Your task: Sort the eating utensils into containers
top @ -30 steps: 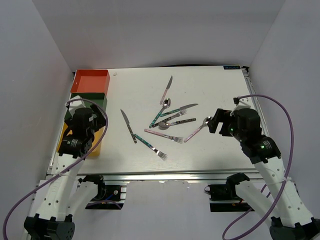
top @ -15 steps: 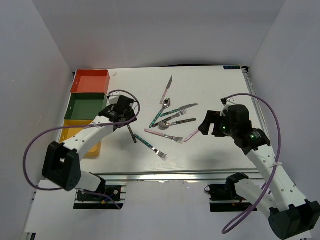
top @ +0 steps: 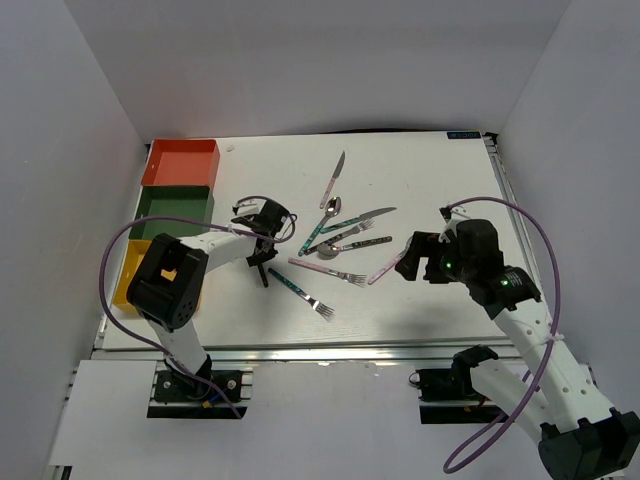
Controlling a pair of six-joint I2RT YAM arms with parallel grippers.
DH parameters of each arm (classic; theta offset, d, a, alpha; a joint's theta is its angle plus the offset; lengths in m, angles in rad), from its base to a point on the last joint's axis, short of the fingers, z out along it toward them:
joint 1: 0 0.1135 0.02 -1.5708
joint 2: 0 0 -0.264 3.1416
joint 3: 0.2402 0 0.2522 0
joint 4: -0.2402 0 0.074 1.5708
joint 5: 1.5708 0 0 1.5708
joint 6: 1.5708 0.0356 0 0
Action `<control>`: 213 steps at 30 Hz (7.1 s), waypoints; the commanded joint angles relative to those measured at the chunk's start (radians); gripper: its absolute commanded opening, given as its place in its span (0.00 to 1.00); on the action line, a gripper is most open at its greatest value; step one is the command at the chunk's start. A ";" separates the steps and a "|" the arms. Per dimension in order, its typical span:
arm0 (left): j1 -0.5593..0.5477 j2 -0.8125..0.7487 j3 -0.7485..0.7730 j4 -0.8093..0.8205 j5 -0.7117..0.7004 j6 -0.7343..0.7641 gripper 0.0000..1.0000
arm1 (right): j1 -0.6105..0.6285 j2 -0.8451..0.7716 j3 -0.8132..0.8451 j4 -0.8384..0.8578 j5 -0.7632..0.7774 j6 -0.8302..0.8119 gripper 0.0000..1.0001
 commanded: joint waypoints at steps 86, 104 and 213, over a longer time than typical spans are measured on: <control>0.701 -0.615 -0.091 -0.253 0.007 0.330 0.93 | 0.078 0.131 -0.024 0.233 -0.135 0.045 0.89; 0.206 -0.256 0.355 -0.088 0.233 0.411 0.98 | 0.141 0.584 0.261 0.296 0.408 0.290 0.89; 0.473 -0.641 -0.074 -0.401 -0.247 0.201 0.88 | 0.146 0.162 -0.142 0.359 0.051 0.193 0.89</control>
